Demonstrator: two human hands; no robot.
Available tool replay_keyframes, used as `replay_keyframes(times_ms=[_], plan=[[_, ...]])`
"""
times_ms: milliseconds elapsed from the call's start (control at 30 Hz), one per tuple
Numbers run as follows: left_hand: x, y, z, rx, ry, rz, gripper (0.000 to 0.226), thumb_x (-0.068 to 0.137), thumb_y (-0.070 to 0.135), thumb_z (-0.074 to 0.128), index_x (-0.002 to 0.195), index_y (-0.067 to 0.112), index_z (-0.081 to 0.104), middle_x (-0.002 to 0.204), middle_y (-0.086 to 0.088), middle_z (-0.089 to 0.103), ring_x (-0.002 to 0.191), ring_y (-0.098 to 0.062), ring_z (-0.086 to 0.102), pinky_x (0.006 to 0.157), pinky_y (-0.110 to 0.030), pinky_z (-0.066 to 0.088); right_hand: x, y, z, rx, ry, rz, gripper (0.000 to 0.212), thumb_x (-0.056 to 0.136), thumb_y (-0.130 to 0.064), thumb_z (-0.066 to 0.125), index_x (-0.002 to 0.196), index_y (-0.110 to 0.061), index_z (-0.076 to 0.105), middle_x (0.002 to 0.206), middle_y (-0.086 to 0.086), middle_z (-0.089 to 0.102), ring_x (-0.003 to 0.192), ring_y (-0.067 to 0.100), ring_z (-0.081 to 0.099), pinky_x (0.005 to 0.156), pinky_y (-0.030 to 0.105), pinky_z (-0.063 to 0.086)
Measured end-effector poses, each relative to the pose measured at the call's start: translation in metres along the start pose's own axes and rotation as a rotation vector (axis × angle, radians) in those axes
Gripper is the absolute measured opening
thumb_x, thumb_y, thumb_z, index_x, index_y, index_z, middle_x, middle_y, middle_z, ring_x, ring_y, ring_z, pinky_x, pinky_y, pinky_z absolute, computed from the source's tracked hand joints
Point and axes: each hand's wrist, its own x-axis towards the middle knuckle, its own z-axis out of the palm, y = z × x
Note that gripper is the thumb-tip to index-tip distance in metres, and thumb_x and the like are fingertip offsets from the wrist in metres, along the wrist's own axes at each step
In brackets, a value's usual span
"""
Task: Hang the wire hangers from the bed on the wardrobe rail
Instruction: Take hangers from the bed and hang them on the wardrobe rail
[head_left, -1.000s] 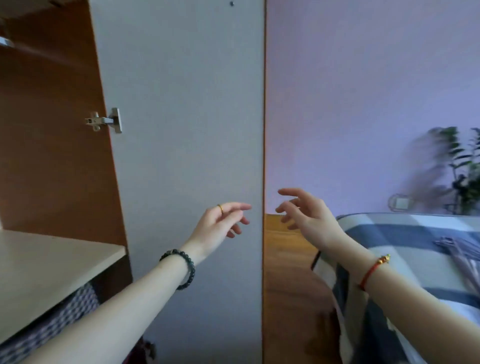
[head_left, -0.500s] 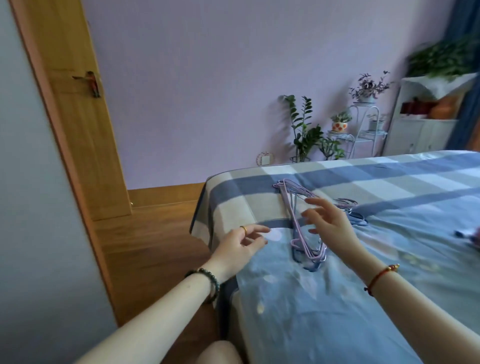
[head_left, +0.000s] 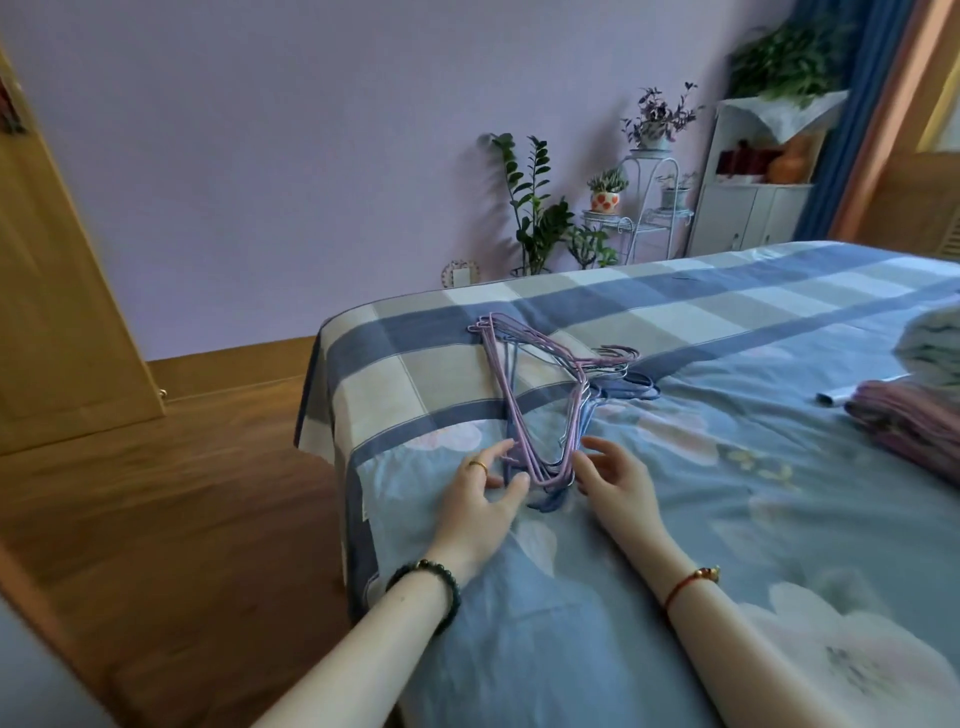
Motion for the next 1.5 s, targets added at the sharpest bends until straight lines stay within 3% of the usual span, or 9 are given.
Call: replay_keyframes(times_ms=[167, 300, 433, 600, 867, 933, 1233, 1367, 1500], plan=[[0.024, -0.001, 0.008, 0.029, 0.013, -0.089, 0.048, 0.089, 0.034, 0.054, 0.134, 0.02, 0.045, 0.099, 0.007, 0.057, 0.083, -0.011, 0.054, 0.085, -0.023, 0.043, 0.004, 0.001, 0.006, -0.117, 0.032, -0.029, 0.027, 0.078, -0.025, 0.07, 0.101, -0.012, 0.064, 0.076, 0.005, 0.063, 0.068, 0.012, 0.056, 0.063, 0.011, 0.044], [0.037, -0.005, 0.011, 0.121, 0.003, -0.086, 0.038, 0.084, 0.037, 0.06, 0.12, 0.024, 0.059, 0.122, 0.001, 0.058, 0.106, -0.016, 0.057, 0.098, -0.029, 0.045, 0.003, 0.002, 0.008, -0.166, 0.047, -0.004, 0.024, 0.076, -0.019, 0.07, 0.098, -0.011, 0.065, 0.066, -0.004, 0.057, 0.063, 0.01, 0.053, 0.065, 0.017, 0.043], [0.039, -0.003, 0.014, 0.119, -0.011, -0.107, 0.031, 0.068, 0.044, 0.069, 0.097, 0.036, 0.063, 0.111, 0.004, 0.059, 0.098, -0.016, 0.061, 0.094, -0.03, 0.048, -0.001, -0.003, 0.007, -0.209, 0.043, -0.023, 0.01, 0.075, -0.009, 0.064, 0.084, -0.009, 0.066, 0.064, 0.001, 0.059, 0.064, 0.015, 0.055, 0.07, 0.031, 0.047], [0.04, -0.007, 0.016, -0.027, -0.015, -0.183, 0.037, 0.043, 0.047, 0.06, 0.079, 0.036, 0.055, 0.104, -0.001, 0.066, 0.09, -0.02, 0.066, 0.087, -0.038, 0.054, -0.01, -0.006, 0.011, -0.242, 0.06, -0.07, 0.01, 0.072, -0.005, 0.063, 0.08, -0.01, 0.061, 0.058, -0.006, 0.052, 0.056, 0.009, 0.048, 0.062, 0.023, 0.04], [0.032, -0.009, 0.008, -0.25, -0.022, -0.139, 0.034, 0.075, 0.002, 0.068, 0.107, 0.01, 0.059, 0.083, 0.003, 0.061, 0.072, -0.007, 0.057, 0.073, -0.016, 0.05, -0.019, -0.008, 0.015, -0.116, 0.049, -0.097, 0.021, 0.074, 0.003, 0.06, 0.086, -0.014, 0.058, 0.065, -0.005, 0.055, 0.054, 0.004, 0.052, 0.056, 0.009, 0.042], [0.027, -0.008, 0.004, -0.287, -0.052, -0.124, 0.036, 0.074, 0.001, 0.07, 0.104, 0.014, 0.058, 0.082, 0.005, 0.059, 0.071, -0.003, 0.055, 0.065, -0.006, 0.046, -0.021, -0.008, 0.014, -0.07, 0.026, -0.088, 0.023, 0.074, 0.006, 0.059, 0.089, -0.013, 0.058, 0.067, -0.003, 0.056, 0.056, 0.0, 0.053, 0.056, 0.009, 0.043], [0.004, 0.003, -0.02, -0.313, -0.138, -0.066, 0.034, 0.076, -0.008, 0.066, 0.084, 0.023, 0.053, 0.085, 0.004, 0.059, 0.079, -0.007, 0.056, 0.073, -0.013, 0.047, -0.044, -0.032, 0.004, 0.141, -0.147, -0.02, 0.024, 0.083, 0.016, 0.047, 0.093, -0.005, 0.05, 0.072, 0.01, 0.064, 0.049, 0.007, 0.064, 0.05, 0.018, 0.053], [-0.006, 0.019, -0.046, -0.41, -0.098, -0.034, 0.017, 0.089, 0.0, 0.054, 0.092, 0.017, 0.058, 0.08, 0.003, 0.064, 0.06, 0.006, 0.063, 0.054, -0.008, 0.047, -0.062, -0.055, 0.007, 0.26, -0.214, 0.012, 0.029, 0.087, 0.016, 0.042, 0.087, -0.012, 0.046, 0.073, 0.013, 0.063, 0.044, 0.015, 0.061, 0.044, 0.025, 0.053], [-0.016, 0.036, -0.084, -0.449, -0.039, 0.018, 0.016, 0.094, 0.01, 0.048, 0.104, 0.013, 0.061, 0.078, 0.005, 0.067, 0.059, 0.005, 0.063, 0.06, -0.014, 0.052, -0.076, -0.086, 0.015, 0.307, -0.286, -0.03, 0.027, 0.088, 0.015, 0.041, 0.089, -0.011, 0.047, 0.077, 0.016, 0.063, 0.045, 0.016, 0.061, 0.045, 0.026, 0.053]])
